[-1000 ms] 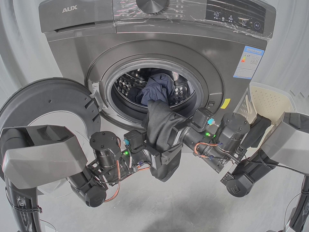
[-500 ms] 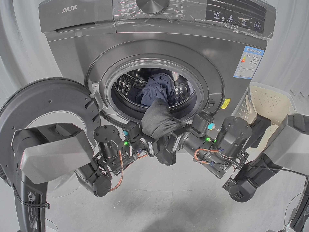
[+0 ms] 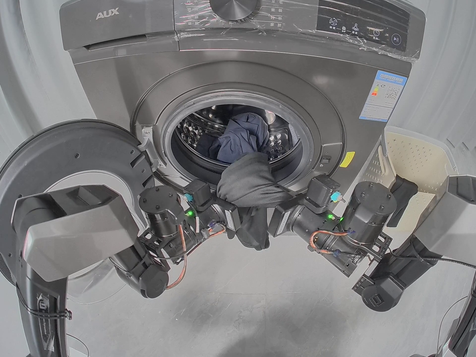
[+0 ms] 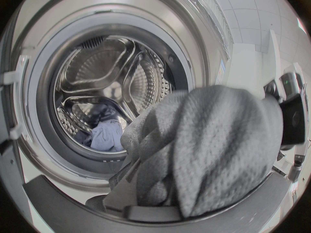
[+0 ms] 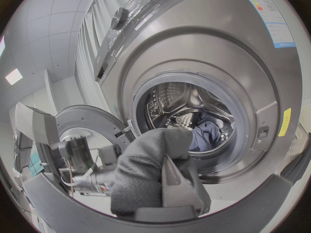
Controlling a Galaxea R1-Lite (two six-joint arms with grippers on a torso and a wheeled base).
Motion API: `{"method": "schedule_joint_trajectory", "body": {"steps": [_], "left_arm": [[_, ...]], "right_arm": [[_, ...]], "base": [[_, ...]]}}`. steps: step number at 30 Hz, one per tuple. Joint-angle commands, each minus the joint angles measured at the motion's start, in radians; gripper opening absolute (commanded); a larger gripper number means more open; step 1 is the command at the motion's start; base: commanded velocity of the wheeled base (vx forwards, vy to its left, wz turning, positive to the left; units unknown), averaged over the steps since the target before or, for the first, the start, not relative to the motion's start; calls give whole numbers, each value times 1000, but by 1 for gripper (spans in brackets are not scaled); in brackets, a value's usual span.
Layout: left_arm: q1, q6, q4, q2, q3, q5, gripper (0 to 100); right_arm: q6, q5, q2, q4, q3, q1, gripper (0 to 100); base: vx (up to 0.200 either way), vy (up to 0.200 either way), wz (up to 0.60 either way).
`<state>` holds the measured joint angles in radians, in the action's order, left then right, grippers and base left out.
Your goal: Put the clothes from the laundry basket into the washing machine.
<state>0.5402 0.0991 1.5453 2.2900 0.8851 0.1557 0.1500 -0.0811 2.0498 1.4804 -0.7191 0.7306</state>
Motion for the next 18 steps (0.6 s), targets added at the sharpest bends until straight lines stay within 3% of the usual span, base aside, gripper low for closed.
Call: {"method": "schedule_joint_trajectory", "body": {"steps": [1, 7, 8, 11, 14, 18], "left_arm": [[-6, 5, -1, -122, -41, -15, 0], [12, 13, 2, -233, -153, -13, 0], [20, 13, 2, -250, -175, -13, 0], [21, 11, 4, -279, -209, -12, 0], [21, 8, 4, -322, -267, -21, 0], [24, 13, 4, -383, -336, -24, 0]], "right_arm": [[8, -6, 9, -5, 37, -42, 0], [8, -3, 53, 6, 20, -48, 0], [8, -5, 58, 14, 26, -39, 100], [6, 1, 55, 20, 38, -30, 100], [-4, 17, 24, 20, 118, -17, 100], [-36, 99, -56, 18, 308, 6, 100]], "base": [[0, 0, 0], [0, 0, 0], [0, 0, 0], [0, 0, 0], [0, 0, 0], [0, 0, 0]]}}
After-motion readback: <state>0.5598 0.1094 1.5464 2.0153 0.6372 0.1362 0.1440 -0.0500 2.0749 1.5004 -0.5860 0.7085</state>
